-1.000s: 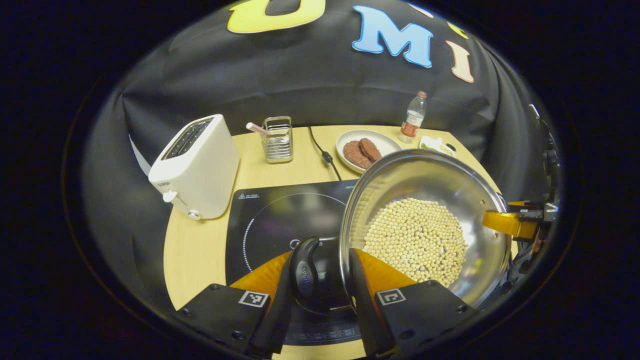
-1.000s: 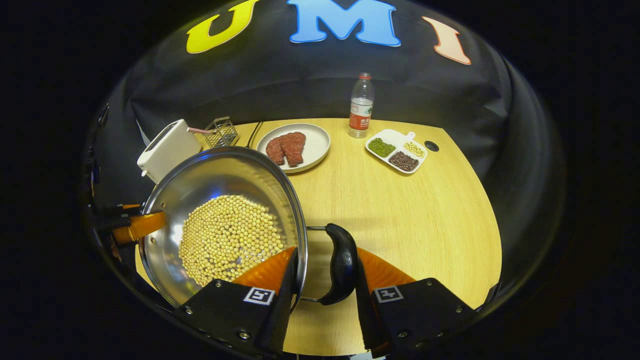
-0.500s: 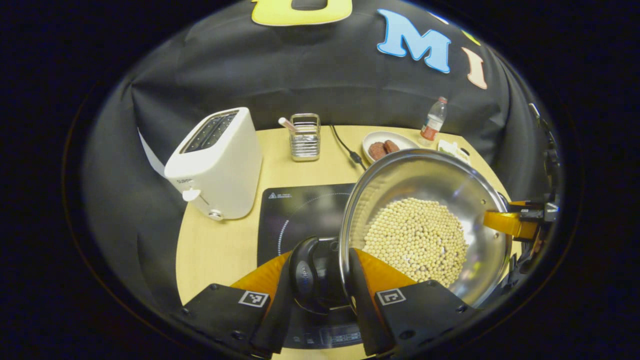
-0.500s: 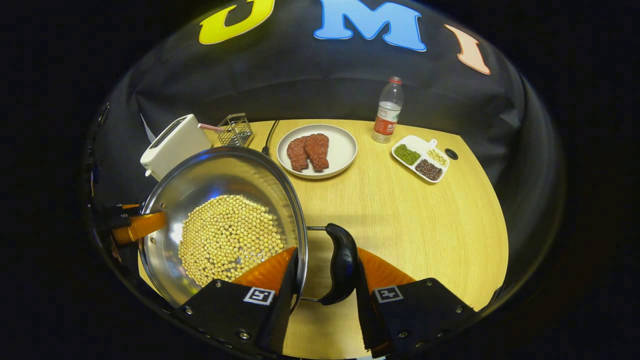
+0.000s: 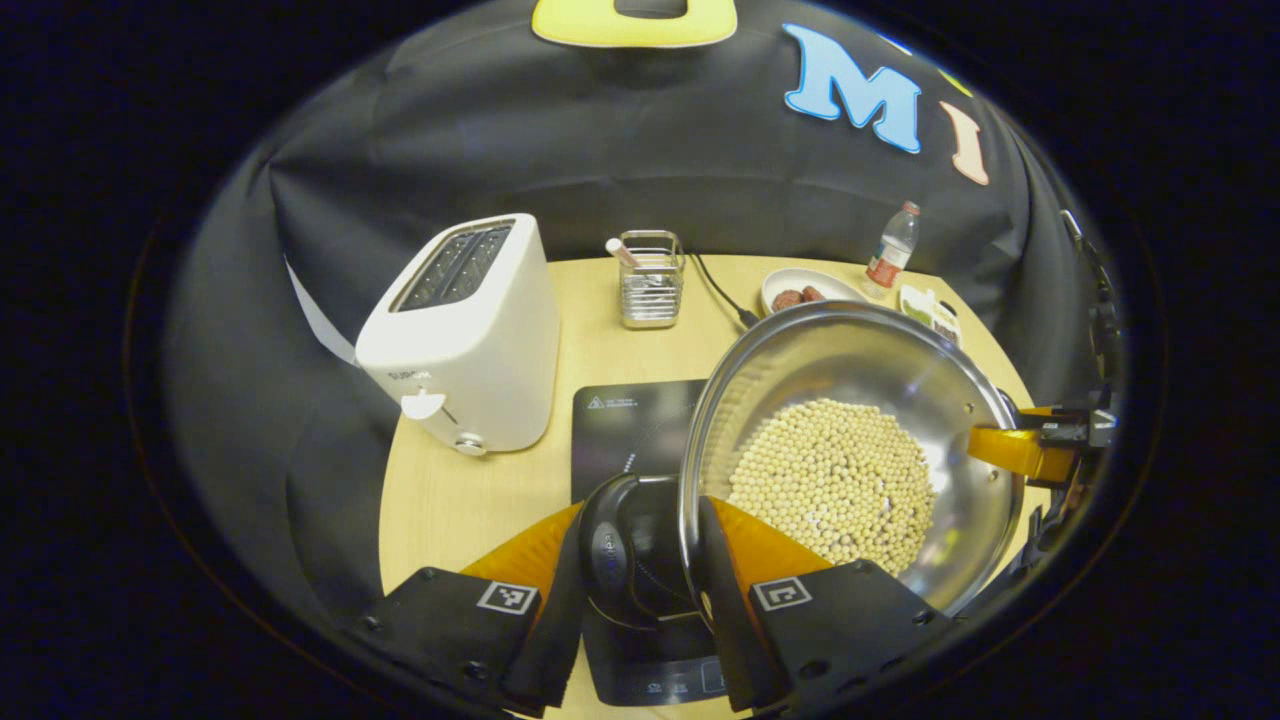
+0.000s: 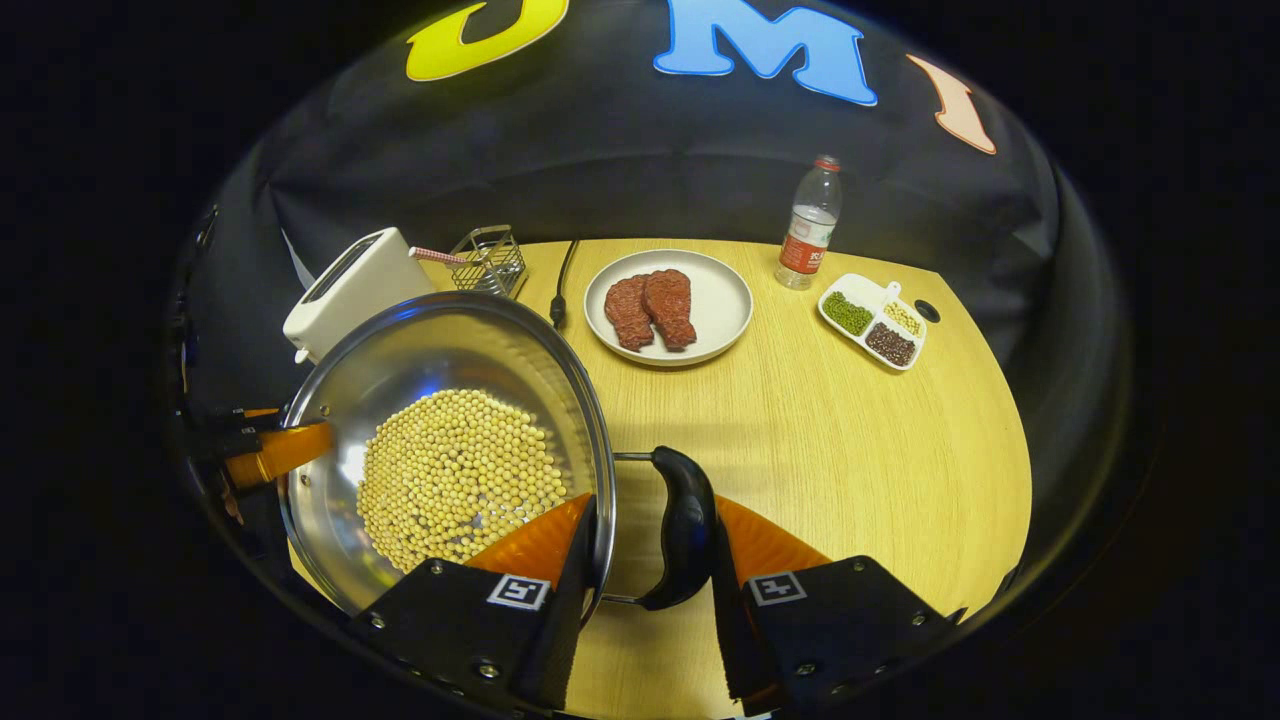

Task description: First push the handle of the pot to place it horizontally, then grasp the pot with both hands and set it on the induction cooktop.

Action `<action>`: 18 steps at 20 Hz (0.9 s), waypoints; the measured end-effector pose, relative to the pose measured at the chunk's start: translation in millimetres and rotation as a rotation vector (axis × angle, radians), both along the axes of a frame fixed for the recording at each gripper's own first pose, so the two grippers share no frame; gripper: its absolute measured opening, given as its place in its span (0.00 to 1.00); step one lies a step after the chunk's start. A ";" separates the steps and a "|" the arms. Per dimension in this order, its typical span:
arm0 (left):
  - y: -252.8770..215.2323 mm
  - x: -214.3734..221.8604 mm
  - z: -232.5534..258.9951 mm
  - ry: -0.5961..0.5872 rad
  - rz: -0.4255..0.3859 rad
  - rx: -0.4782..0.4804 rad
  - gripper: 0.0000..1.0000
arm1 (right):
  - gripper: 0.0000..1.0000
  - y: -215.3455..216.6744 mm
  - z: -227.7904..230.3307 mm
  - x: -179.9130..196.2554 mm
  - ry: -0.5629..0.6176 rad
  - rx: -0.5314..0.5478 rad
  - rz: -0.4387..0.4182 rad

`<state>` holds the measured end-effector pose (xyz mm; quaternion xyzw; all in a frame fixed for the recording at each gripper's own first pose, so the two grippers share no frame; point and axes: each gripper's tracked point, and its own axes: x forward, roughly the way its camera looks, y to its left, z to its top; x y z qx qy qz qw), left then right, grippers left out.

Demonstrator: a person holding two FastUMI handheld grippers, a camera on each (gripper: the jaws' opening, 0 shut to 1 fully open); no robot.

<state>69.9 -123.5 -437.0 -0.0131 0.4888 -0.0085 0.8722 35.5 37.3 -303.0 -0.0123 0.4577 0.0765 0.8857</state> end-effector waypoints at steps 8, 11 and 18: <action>1.0 3.2 2.2 0.011 -0.010 0.007 0.64 | 0.58 -1.7 0.4 -1.9 0.011 0.007 -0.009; 0.5 6.6 2.6 0.017 -0.016 0.009 0.64 | 0.58 -1.4 -2.8 -2.7 0.016 0.009 -0.016; 0.4 9.1 -0.1 0.043 -0.027 0.020 0.64 | 0.58 -2.7 -2.3 -3.5 0.034 0.003 -0.034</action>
